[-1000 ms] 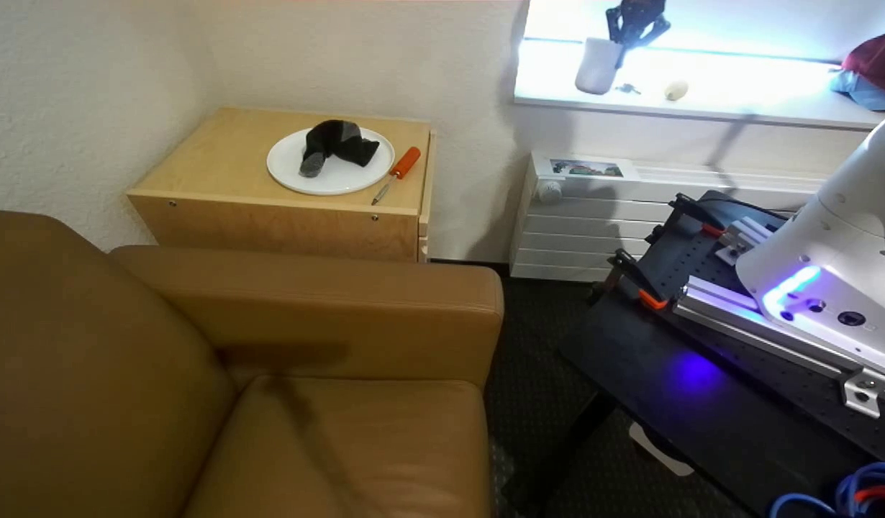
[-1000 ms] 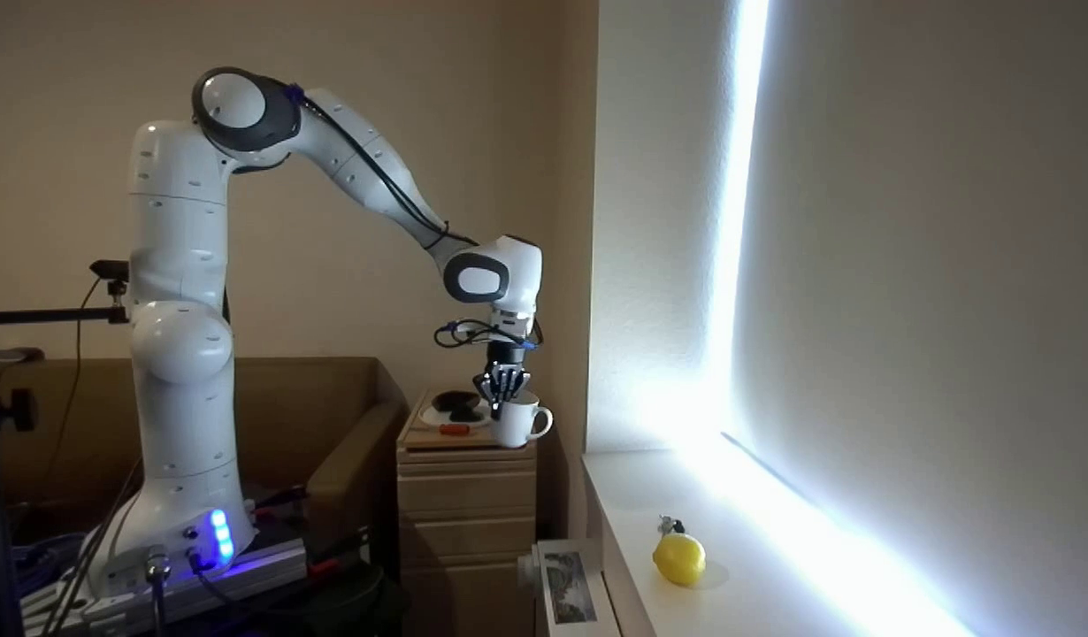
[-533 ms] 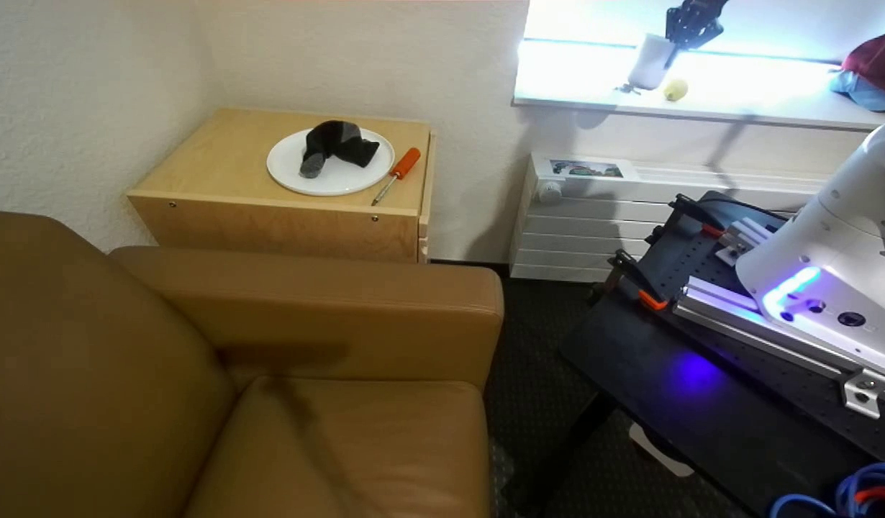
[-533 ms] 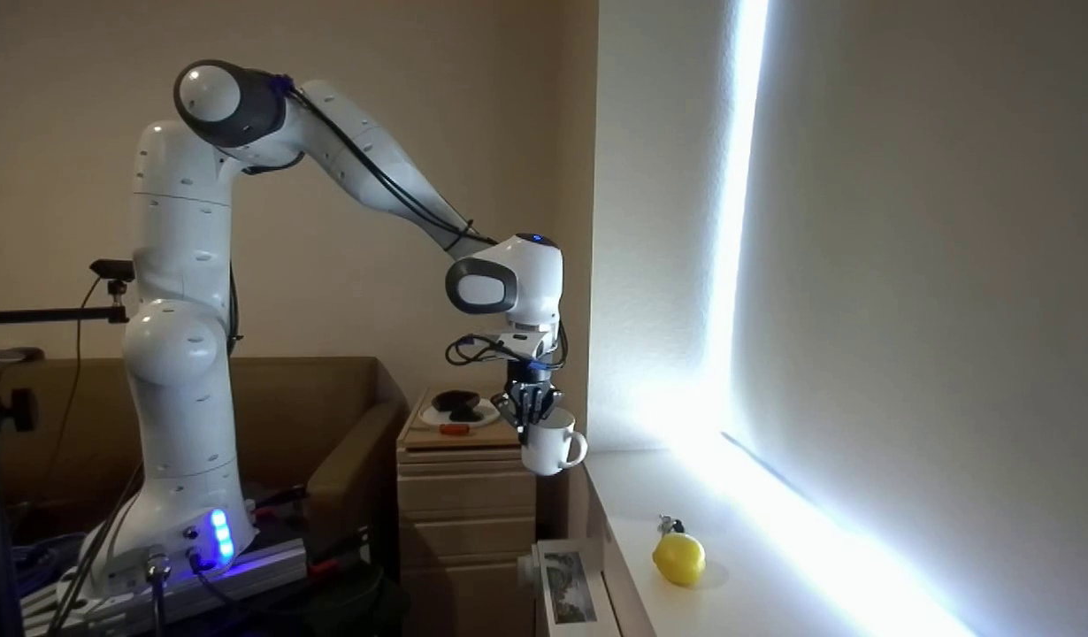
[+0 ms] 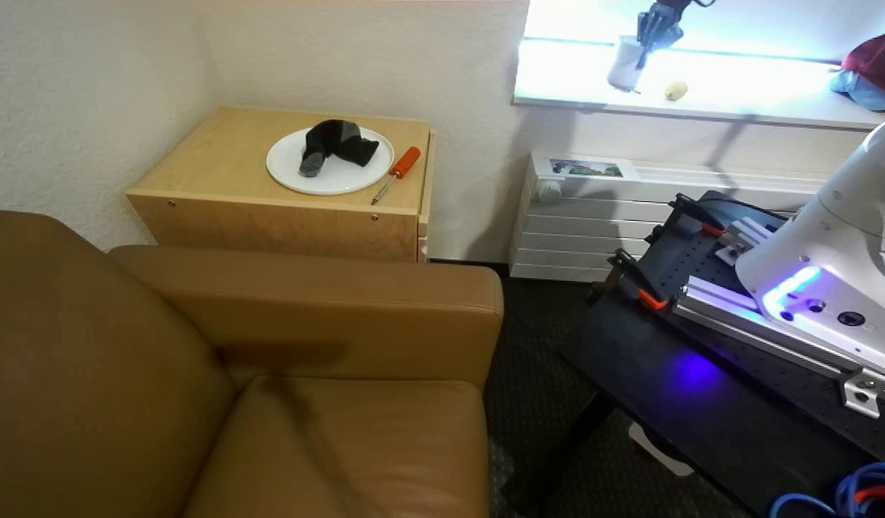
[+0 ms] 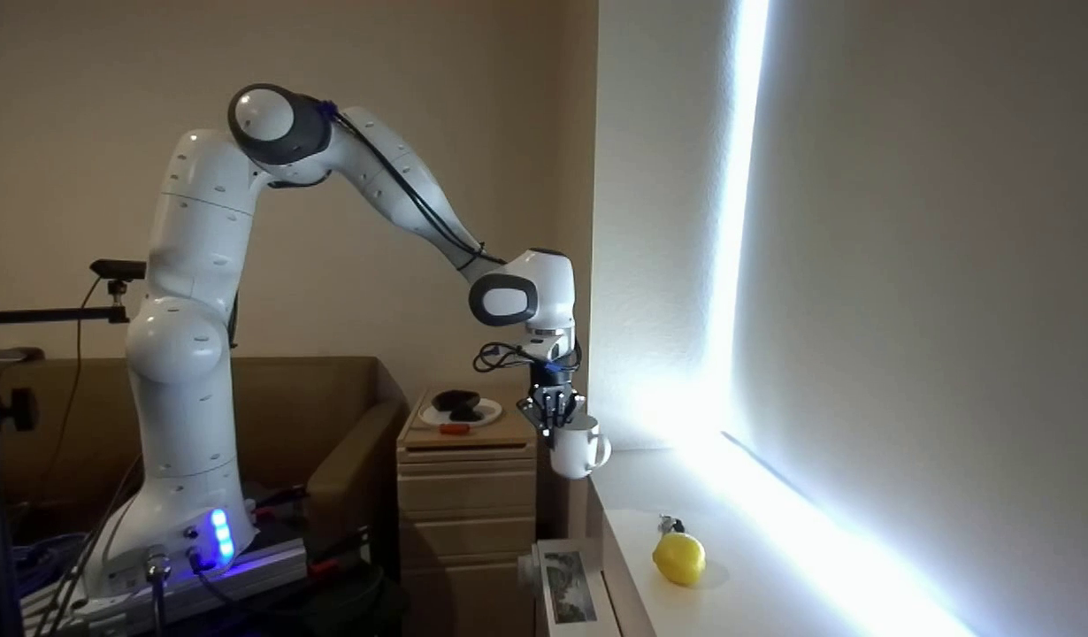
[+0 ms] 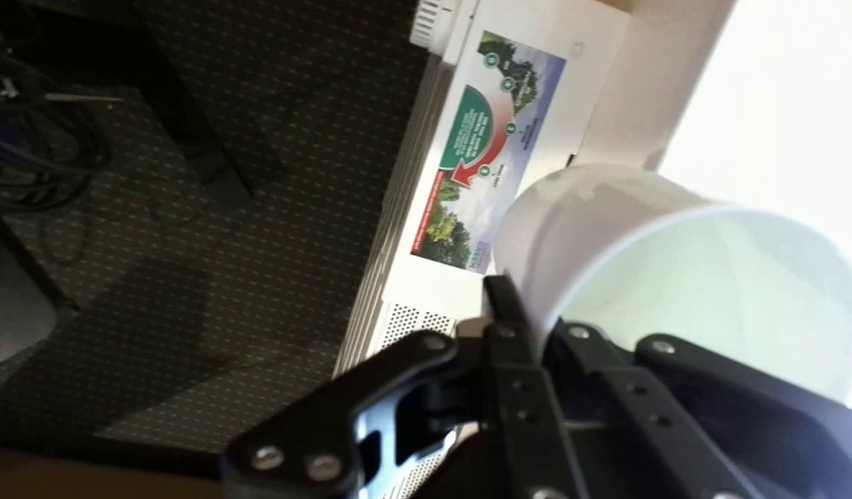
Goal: Move the white cup to the windowsill
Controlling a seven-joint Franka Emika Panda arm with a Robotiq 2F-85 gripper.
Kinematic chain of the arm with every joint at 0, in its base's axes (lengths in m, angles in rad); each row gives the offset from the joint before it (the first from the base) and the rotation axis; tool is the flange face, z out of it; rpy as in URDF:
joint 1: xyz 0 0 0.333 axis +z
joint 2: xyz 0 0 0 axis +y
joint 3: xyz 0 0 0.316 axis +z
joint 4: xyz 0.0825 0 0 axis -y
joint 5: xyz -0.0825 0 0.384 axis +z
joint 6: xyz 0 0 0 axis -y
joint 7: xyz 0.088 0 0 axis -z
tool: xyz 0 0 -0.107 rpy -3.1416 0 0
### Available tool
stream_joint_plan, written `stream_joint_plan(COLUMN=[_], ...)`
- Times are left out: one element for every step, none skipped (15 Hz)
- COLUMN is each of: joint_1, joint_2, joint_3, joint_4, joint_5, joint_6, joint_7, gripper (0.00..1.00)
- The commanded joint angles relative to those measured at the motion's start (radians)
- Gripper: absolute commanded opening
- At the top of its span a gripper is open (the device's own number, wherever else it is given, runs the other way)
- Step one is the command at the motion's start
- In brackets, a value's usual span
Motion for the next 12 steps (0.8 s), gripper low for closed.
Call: stream_joint_plan(joint_1=[0.015, 0.016, 0.011, 0.003, -0.013, -0.026, 0.002, -0.005, -0.011, 0.001, 0.013, 0.012], joint_2=[0.139, 0.182, 0.220, 0.252, 0.282, 0.301, 0.247, 0.273, 0.291, 0.311, 0.342, 0.368], joint_3=[0.017, 0.016, 0.015, 0.016, 0.023, 0.034, 0.023, 0.025, 0.026, 0.019, 0.011, 0.018], joint_4=[0.191, 0.248, 0.306, 0.348, 0.397, 0.426, 0.332, 0.367, 0.391, 0.393, 0.403, 0.415], joint_5=[0.049, 0.056, 0.063, 0.075, 0.101, 0.131, 0.078, 0.093, 0.101, 0.081, 0.063, 0.064], joint_6=[-0.023, -0.028, -0.061, -0.075, -0.098, -0.097, -0.054, -0.061, -0.063, -0.053, -0.037, -0.026], joint_7=[0.128, 0.177, 0.218, 0.257, 0.290, 0.312, 0.283, 0.300, 0.308, 0.318, 0.343, 0.350], gripper=[0.01, 0.01, 0.01, 0.01, 0.01, 0.01, 0.05, 0.05, 0.05, 0.01, 0.01, 0.01])
